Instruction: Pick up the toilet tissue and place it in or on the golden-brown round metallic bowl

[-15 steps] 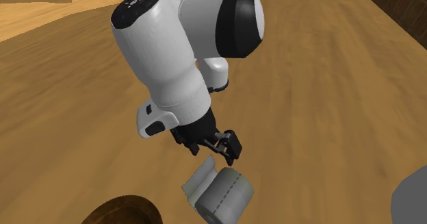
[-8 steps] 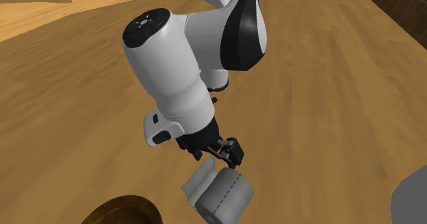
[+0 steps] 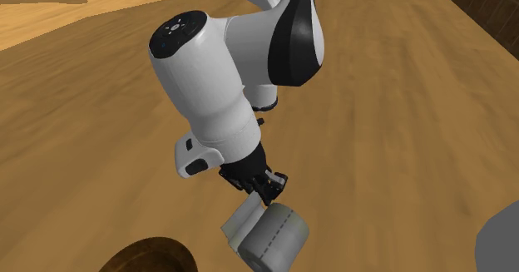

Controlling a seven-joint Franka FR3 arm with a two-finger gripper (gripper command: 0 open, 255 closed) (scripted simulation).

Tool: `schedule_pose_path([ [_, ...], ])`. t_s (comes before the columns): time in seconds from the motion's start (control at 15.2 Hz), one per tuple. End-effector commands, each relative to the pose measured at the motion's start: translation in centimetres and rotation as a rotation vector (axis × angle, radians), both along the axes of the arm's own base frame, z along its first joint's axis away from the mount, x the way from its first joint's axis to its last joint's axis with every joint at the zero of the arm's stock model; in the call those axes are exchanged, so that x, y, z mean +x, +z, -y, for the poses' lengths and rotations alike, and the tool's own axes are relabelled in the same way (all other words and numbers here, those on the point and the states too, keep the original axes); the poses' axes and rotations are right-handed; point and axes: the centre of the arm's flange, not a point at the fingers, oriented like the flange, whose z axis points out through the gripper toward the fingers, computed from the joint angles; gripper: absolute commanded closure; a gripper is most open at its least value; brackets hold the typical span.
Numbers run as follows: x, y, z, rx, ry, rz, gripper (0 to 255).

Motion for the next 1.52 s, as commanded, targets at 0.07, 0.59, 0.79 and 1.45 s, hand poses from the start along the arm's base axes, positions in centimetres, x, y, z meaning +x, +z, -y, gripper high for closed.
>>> schedule_pose_path([
  [0.07,0.0,0.0,0.0,0.000,0.000,0.000,255],
  [0.59,0.0,2.1,0.0,0.000,0.000,0.000,255],
  [0.79,0.0,3.7,0.0,0.000,0.000,0.000,255],
  [1.45,0.0,9.0,0.0,0.000,0.000,0.000,255],
])
